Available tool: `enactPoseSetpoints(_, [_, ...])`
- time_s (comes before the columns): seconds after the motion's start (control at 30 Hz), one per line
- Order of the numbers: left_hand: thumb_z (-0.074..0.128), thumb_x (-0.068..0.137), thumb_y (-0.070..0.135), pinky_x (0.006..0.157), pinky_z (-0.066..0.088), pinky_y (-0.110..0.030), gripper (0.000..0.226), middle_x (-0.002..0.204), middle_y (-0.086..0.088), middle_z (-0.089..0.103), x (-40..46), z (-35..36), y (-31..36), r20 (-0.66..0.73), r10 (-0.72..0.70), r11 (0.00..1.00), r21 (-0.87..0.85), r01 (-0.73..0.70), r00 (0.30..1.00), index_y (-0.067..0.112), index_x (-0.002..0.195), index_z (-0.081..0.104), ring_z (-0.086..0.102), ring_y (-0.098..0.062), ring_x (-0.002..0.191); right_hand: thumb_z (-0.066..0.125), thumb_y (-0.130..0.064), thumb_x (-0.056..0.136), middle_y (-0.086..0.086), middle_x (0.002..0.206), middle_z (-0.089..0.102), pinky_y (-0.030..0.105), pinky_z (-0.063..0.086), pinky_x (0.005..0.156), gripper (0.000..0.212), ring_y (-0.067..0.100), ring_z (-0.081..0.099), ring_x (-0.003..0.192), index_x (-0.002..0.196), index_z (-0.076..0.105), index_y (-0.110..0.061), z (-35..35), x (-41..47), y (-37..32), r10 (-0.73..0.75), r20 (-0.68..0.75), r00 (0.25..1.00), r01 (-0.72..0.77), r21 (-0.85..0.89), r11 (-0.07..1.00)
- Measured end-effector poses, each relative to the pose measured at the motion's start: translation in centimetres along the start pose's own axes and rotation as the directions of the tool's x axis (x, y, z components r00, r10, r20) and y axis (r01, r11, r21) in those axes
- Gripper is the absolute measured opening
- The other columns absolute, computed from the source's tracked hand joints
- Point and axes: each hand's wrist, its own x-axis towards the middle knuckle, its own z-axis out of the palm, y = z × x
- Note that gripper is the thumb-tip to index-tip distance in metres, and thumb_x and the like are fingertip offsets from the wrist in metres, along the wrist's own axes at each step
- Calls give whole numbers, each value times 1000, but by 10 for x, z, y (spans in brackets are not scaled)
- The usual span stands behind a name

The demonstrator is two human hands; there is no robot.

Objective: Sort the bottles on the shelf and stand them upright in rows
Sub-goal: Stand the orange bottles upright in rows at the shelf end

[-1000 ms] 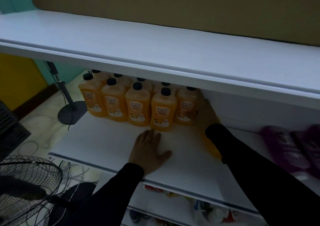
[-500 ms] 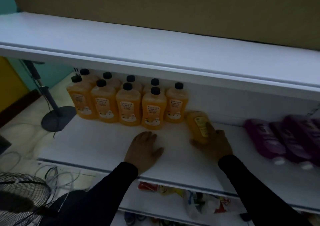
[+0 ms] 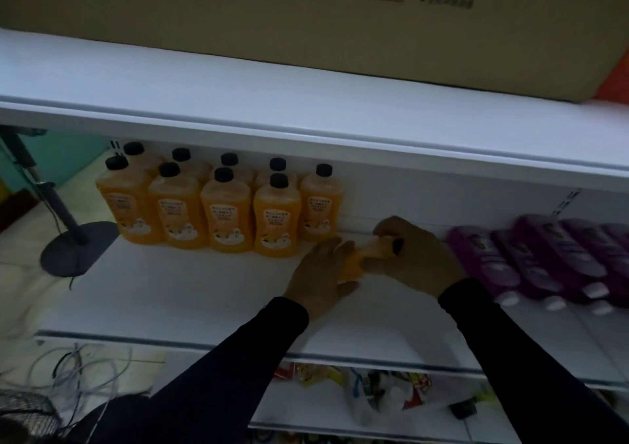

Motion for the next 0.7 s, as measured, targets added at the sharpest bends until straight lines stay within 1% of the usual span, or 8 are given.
enactPoseSetpoints(0.1, [64, 90, 38, 108, 37, -37, 62, 141, -2, 49, 3, -2, 0, 30, -88, 946, -311, 93, 996, 20, 143, 39, 46, -21, 129, 77, -60, 61, -21, 93, 58, 11, 40, 65, 48, -5, 55, 80, 96, 57, -34, 0, 10, -13, -36, -63, 997, 42, 110, 993])
enactPoseSetpoints(0.17, [66, 89, 37, 97, 46, -30, 48, 128, 9, 57, 3, -7, -9, 58, -86, 882, -461, 103, 995, 32, 132, 45, 54, -15, 120, 80, -56, 64, -22, 102, 60, 11, 45, 71, 47, -4, 58, 89, 102, 59, -37, 5, 15, -12, -22, -60, 998, 37, 251, 967])
enactPoseSetpoints(0.23, [67, 88, 38, 96, 43, -23, 49, 126, 16, 54, 3, -18, -16, 99, -42, 847, -524, 88, 994, 45, 127, 39, 52, -9, 120, 82, -55, 64, -18, 120, 55, 21, 51, 81, 63, 2, 58, 104, 120, 52, -48, 11, 16, -8, -52, 45, 998, 38, 275, 961])
enactPoseSetpoints(0.3, [66, 87, 42, 102, 41, -29, 55, 135, 14, 50, 4, -26, -22, 148, -1, 848, -523, 80, 989, 44, 133, 36, 48, -8, 125, 82, -56, 62, -24, 125, 48, 16, 50, 83, 80, -2, 54, 112, 127, 34, -63, 21, 12, -9, -120, 115, 986, 83, 287, 954])
enactPoseSetpoints(0.47, [63, 86, 52, 93, 41, -27, 61, 133, 4, 54, -6, -31, -35, 108, -55, 943, -322, 87, 993, 29, 138, 41, 51, -15, 120, 86, -32, 67, -45, 122, 44, 2, 44, 78, 101, -18, 51, 109, 134, 17, -62, 51, 8, -4, -183, 16, 983, 167, 331, 929])
enactPoseSetpoints(0.57, [55, 92, 48, 103, 33, -27, 62, 146, -3, 43, -28, -30, -58, 28, -148, 989, -17, 149, 989, 20, 144, 37, 41, -22, 132, 85, -25, 68, -33, 124, 51, 22, 54, 86, 104, -8, 56, 109, 138, 16, -58, 63, 16, 0, -150, -62, 987, 162, 293, 942])
enactPoseSetpoints(0.63, [45, 92, 59, 114, 26, -33, 70, 152, -3, 34, -45, -30, -76, -7, -230, 960, 163, 229, 973, 19, 148, 31, 30, -22, 138, 86, -25, 68, -12, 130, 54, 40, 54, 90, 106, 8, 59, 112, 144, 16, -49, 69, 23, -1, -106, -95, 990, 129, 291, 948])
enactPoseSetpoints(0.7, [35, 90, 68, 118, 18, -37, 78, 155, -5, 30, -59, -28, -92, -24, -275, 923, 274, 271, 961, 18, 149, 30, 24, -25, 141, 85, -24, 68, 3, 133, 52, 46, 52, 92, 108, 21, 57, 116, 148, 14, -39, 75, 33, -3, -67, -110, 992, 95, 275, 957])
